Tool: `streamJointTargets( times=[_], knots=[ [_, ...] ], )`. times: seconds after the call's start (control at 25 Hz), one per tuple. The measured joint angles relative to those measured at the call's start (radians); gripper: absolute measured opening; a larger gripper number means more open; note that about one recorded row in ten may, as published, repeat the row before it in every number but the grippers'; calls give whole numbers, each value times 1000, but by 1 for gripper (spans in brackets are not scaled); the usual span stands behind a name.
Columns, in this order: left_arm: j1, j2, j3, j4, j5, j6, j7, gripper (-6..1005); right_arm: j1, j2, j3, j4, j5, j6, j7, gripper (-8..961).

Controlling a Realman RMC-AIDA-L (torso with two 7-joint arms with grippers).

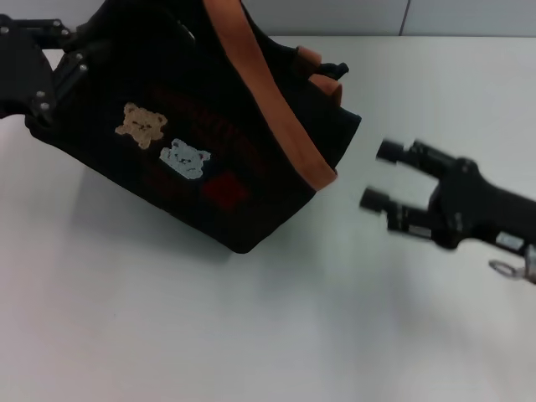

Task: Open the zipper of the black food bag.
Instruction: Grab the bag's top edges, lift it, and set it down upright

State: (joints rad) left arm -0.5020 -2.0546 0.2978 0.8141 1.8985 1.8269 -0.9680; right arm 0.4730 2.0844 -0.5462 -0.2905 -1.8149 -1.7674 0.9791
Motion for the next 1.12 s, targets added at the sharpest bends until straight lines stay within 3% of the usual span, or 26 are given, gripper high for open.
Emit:
streamJointTargets(
  times=[0.16,0.44,0.84,1.12],
  knots=[
    [-5,-1,27,38,-2,23,8,106,-20,0,1,51,200,32,-59,827],
    [-9,-2,52,53,-38,29,20,107,23,4,-2,172,323,78,-236,827],
    [-11,-5,105,75,-94,41,20,107,244,9,-127,406,283,270,-274,827],
    [-9,-7,147,75,-115,40,37,107,280,10,-119,447,177,239,-257,827]
  ],
)
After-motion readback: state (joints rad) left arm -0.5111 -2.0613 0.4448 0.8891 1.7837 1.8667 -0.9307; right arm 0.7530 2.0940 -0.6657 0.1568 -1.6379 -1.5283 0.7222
